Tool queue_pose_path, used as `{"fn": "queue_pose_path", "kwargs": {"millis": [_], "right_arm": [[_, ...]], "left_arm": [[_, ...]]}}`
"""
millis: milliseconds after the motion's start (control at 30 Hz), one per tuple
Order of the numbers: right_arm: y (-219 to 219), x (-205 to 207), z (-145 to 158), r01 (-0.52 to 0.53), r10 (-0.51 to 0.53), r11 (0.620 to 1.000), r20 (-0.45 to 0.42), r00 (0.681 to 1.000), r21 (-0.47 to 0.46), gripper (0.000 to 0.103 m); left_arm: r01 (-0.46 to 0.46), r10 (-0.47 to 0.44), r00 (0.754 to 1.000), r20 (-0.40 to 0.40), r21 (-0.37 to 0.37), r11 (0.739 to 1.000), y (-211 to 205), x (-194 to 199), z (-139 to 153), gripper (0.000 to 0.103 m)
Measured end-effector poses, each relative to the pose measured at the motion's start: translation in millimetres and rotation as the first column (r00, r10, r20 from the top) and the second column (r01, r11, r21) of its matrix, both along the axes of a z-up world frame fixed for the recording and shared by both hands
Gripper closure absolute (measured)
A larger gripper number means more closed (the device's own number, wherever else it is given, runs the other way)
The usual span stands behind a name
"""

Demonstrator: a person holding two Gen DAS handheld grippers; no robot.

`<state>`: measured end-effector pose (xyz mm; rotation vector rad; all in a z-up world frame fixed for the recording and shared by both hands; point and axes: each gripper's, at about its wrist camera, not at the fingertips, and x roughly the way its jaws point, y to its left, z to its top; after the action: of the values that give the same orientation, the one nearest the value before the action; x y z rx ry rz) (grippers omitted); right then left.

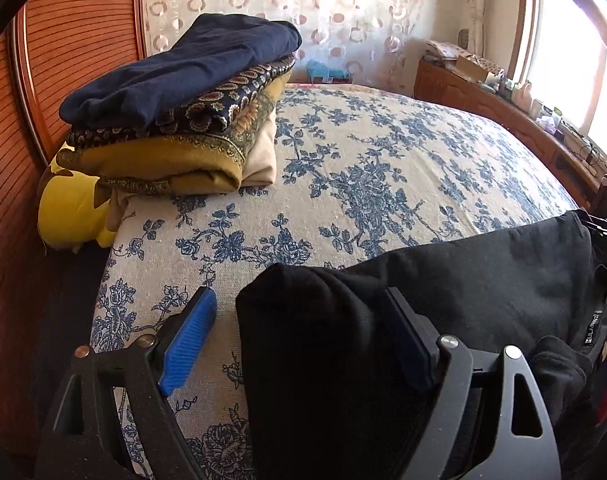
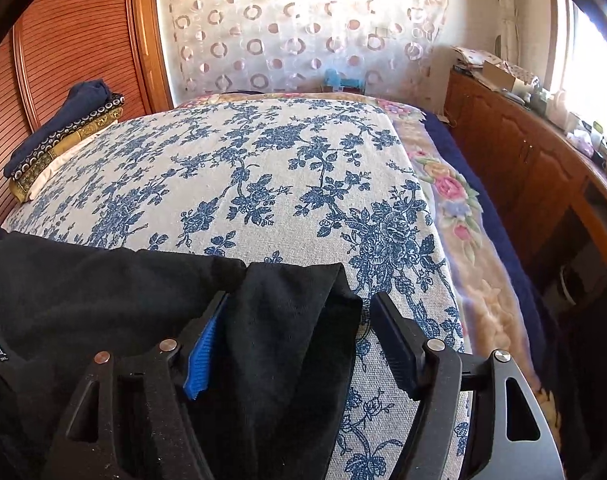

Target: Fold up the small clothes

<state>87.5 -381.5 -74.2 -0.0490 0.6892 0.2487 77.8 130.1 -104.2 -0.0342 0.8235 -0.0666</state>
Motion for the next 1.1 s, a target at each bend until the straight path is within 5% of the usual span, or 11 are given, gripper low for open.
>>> {"fn": "queue_pose_path", "kwargs": {"millis": [233,333,400,467,567,633,867,1100], "right_arm": [[-0.4,0.8,0.0,-0.006,0.006,1.0,-0.001,1.0,-0.009,0.029],[-1.1,1.3,0.3,-0.006,0.006,1.0,-0.001,1.0,-0.009,0.029],[-1.6,1.5,0.2,-0.006,0.006,1.0,-0.003,1.0,-0.009,0.029],[-0.8,2.5,1.2,-0.027,0.027,1.0,-0.012,1.0,-0.015,0.037],[4.5,3.0,5.8,-0.072,0.072,0.997,-0.035,0.997,-0.011,0.062],[9.9,0.3,8.2,-0.116,0.115,0.993,-0.048,0.992,0.001,0.089],[4.1,-31.9,19.0,-0.176,0.178,0.981,-0.023,0.984,0.08,0.093],[-36.6,-108.6,85.2,-0.188,0.16,0.969,0.173,0.972,0.161,0.094]], "left_arm": [[-0.004,0.004,1.0,-0.006,-0.031,1.0,2.5,-2.0,1.4,0.021],[0.015,-0.015,1.0,0.008,-0.063,0.998,4.9,-6.5,3.1,0.042],[0.022,-0.021,1.0,0.005,-0.096,0.995,8.0,-7.7,4.1,0.065],[0.029,-0.03,1.0,-0.006,-0.155,0.987,13.1,-7.7,4.5,0.075],[0.043,-0.044,0.999,-0.003,-0.153,0.987,9.6,-9.7,4.9,0.084],[0.051,-0.05,0.999,0.009,-0.135,0.989,4.0,-13.4,8.3,0.086],[0.107,-0.081,0.989,0.125,-0.222,0.969,2.1,-50.5,48.1,0.088],[0.227,-0.124,0.945,0.302,-0.331,0.916,-1.7,-97.0,123.6,0.089]]}}
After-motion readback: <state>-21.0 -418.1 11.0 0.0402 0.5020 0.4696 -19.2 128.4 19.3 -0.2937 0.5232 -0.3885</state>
